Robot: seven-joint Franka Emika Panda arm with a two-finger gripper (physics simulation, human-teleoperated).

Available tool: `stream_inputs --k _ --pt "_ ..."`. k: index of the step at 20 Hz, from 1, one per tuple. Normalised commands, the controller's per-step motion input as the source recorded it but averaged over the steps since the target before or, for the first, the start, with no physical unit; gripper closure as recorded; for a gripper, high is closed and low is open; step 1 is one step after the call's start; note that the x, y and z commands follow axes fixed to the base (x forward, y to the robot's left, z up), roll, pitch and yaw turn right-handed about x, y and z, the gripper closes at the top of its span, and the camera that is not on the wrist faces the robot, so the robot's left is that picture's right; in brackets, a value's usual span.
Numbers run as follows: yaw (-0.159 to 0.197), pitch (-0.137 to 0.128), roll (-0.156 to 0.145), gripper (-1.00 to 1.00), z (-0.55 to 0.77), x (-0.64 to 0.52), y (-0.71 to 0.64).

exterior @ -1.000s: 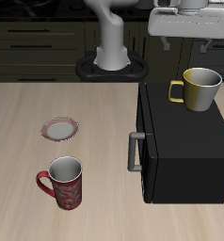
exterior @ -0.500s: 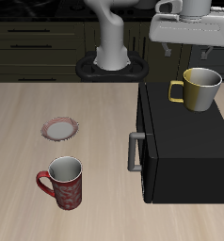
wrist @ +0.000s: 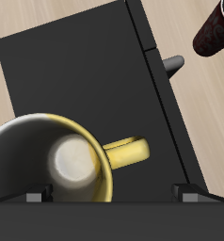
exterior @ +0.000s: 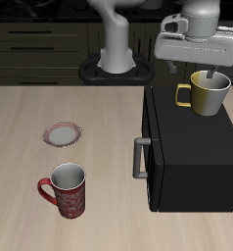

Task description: Place the white and yellow mug on the plate

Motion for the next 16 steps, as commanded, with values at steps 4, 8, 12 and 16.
stream_inputs --k 4,8,12,16 --pt "0.011 0.05 -0.007 -1.0 -0.24 0.09 -0.02" --pt "-0.015 0.035 0.016 -1.0 -0.24 -0.03 -0.05" --pt "-0.005 0.01 0.039 1.0 -0.16 -0.07 0.03" --pt "-0.019 0.011 0.023 1.0 -0.02 -0.03 0.03"
